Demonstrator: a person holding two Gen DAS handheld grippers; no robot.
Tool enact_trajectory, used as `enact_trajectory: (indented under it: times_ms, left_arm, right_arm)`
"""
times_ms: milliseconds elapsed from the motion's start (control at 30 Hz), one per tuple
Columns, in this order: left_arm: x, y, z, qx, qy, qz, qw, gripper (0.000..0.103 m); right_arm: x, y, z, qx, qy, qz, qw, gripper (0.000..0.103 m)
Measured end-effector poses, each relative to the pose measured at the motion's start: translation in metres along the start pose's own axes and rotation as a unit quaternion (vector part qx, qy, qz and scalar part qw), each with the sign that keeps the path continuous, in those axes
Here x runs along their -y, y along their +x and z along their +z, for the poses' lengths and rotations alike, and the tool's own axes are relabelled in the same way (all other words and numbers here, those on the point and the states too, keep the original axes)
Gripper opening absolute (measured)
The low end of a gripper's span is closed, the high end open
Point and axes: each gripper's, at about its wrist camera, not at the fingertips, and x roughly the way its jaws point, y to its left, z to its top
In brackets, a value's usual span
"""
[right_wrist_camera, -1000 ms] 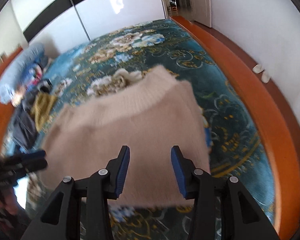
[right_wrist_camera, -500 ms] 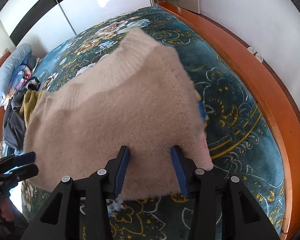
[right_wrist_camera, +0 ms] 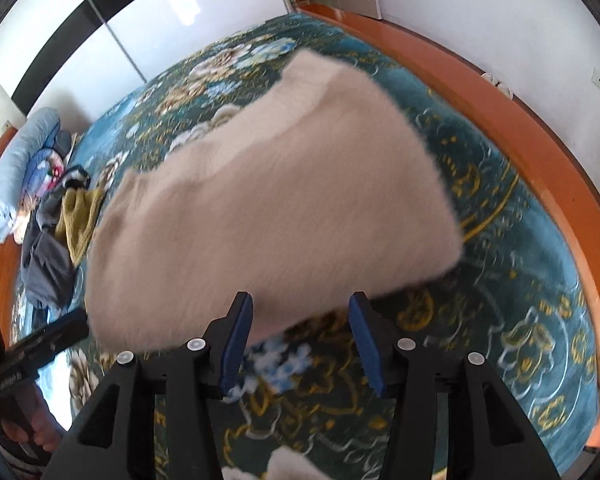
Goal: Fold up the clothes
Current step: 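Lower the folded sweater onto the pink blanket with both grippers, then open both grippers and release the sweater on the pink blanket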
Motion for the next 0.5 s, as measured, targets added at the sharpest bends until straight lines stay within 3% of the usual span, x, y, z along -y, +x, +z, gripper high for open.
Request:
enact_trajectory:
  times_ms: [200, 267, 367, 433, 500]
  left_arm:
    - [-0.017, 0.007, -0.007, -0.008, -0.007, 0.023, 0.9997, 0.077]
    - [-0.023, 0.008, -0.007, -0.004, -0.009, 0.024, 0.9997, 0.086]
    - [-0.032, 0.009, -0.007, -0.001, -0.013, 0.026, 0.9996, 0.089]
    - [-0.036, 0.010, -0.006, 0.002, -0.015, 0.028, 0.9995, 0.102]
    - [-0.039, 0.009, -0.006, 0.006, -0.017, 0.028, 0.9994, 0.103]
  right_arm:
    - [-0.022, 0.020, -0.021, -0.031, 0.008, -0.007, 0.999, 0.057]
    - [-0.028, 0.026, -0.026, -0.035, 0.011, -0.012, 0.999, 0.061]
    - [-0.036, 0.035, -0.032, -0.045, 0.013, -0.020, 0.999, 0.061]
    - [-0.043, 0.040, -0.037, -0.052, 0.004, -0.025, 0.998, 0.061]
    - [-0.049, 0.042, -0.040, -0.048, -0.004, -0.033, 0.998, 0.063]
